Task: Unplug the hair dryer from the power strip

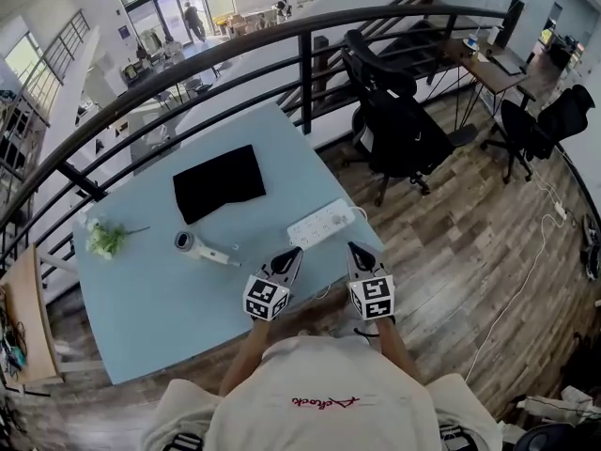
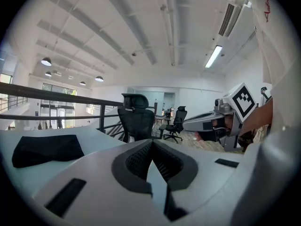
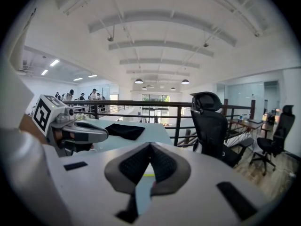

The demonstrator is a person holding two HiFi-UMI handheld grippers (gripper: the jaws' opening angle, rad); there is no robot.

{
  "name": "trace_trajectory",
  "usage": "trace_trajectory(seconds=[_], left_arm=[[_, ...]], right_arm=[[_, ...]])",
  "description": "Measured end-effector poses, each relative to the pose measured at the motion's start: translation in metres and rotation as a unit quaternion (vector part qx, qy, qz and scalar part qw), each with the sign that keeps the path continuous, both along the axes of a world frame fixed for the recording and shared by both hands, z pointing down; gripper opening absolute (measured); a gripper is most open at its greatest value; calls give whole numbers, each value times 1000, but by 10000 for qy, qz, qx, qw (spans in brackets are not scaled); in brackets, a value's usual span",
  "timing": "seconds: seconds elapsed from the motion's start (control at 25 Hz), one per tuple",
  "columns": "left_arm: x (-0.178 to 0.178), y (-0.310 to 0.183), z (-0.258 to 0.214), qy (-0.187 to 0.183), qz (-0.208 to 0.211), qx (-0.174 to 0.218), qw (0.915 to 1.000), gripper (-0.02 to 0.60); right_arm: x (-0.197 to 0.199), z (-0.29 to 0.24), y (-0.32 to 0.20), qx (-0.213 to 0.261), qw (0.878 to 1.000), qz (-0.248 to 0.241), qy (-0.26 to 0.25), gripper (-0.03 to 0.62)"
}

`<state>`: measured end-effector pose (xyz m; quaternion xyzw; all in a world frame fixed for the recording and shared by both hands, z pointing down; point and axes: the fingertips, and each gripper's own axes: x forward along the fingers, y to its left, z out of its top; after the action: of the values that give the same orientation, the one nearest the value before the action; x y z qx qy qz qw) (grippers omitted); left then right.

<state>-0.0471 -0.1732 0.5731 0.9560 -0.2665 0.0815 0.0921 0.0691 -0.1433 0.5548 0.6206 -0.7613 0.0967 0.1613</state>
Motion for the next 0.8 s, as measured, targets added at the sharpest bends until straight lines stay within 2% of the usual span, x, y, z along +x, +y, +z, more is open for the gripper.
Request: trace_trajectory(seconds=[0.24,0.4,0.8], left_arm=[[22,-35,8,-170,-285,-115,9994,6],[26,-61,17,-263,-681,-247,9970,6],[36,-94,32,-520,-1759,-437,9821,6]], right_arm=[[23,-4,-49,-20,9994,-350,-59,15],[33,-5,-84,-52,9976,-679,-128,15],[65,1,-141,-144,9871,-1548,-390,15]])
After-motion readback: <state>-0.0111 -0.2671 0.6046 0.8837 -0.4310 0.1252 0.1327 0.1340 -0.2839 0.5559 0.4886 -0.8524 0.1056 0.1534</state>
